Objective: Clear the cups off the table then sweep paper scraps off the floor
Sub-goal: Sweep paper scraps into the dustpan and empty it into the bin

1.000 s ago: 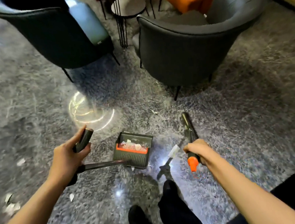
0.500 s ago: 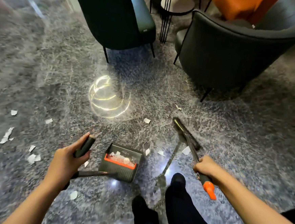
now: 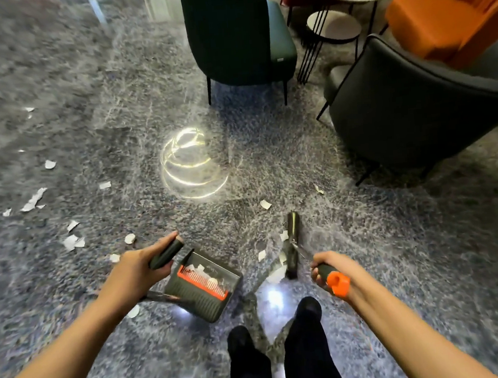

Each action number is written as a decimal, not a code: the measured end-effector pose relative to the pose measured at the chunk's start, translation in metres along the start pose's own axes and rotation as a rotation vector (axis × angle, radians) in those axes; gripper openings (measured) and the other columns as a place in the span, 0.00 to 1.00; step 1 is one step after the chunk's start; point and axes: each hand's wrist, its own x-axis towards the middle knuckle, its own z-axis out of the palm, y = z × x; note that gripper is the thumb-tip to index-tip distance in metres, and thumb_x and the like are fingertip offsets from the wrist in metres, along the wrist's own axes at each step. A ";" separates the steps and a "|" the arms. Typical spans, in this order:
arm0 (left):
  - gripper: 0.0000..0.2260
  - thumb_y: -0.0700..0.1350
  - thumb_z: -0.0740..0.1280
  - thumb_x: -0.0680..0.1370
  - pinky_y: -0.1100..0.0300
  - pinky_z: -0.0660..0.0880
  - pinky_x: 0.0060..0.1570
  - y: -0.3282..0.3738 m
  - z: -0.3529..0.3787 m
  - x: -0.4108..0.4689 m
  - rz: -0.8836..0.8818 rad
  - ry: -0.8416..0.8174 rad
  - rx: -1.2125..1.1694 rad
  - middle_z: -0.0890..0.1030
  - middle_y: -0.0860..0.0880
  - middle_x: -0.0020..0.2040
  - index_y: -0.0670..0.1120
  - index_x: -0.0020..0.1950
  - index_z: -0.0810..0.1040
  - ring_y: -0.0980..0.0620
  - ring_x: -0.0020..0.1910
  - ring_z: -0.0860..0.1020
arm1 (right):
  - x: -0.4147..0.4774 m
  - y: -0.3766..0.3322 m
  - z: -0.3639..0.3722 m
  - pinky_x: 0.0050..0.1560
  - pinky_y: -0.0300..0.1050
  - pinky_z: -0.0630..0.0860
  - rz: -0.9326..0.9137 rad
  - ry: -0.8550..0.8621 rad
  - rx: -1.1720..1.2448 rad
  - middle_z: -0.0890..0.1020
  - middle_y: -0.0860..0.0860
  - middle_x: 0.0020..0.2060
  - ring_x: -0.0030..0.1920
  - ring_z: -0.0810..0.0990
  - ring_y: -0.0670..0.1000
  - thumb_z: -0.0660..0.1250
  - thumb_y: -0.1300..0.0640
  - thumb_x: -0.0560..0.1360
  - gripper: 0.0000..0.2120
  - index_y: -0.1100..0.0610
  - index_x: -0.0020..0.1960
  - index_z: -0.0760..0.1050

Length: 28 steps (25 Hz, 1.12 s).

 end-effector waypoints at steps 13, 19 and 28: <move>0.34 0.36 0.75 0.68 0.70 0.72 0.42 -0.005 0.029 0.003 -0.071 0.049 -0.183 0.83 0.56 0.49 0.59 0.68 0.68 0.75 0.40 0.74 | 0.007 -0.049 0.009 0.15 0.31 0.64 -0.036 -0.077 0.012 0.65 0.54 0.30 0.14 0.68 0.45 0.52 0.71 0.76 0.12 0.61 0.36 0.63; 0.33 0.37 0.75 0.69 0.60 0.76 0.46 0.022 0.044 0.032 -0.057 0.032 -0.099 0.84 0.51 0.52 0.56 0.69 0.68 0.66 0.44 0.78 | 0.046 -0.089 -0.028 0.16 0.33 0.65 -0.271 0.166 -0.381 0.70 0.57 0.24 0.14 0.68 0.48 0.59 0.75 0.70 0.13 0.63 0.32 0.65; 0.31 0.37 0.75 0.68 0.56 0.75 0.42 0.056 0.064 0.083 -0.045 0.099 -0.037 0.84 0.47 0.50 0.50 0.69 0.71 0.59 0.44 0.79 | 0.131 -0.164 -0.080 0.19 0.34 0.65 -0.303 0.396 -0.884 0.74 0.58 0.27 0.25 0.72 0.54 0.69 0.68 0.68 0.05 0.66 0.35 0.74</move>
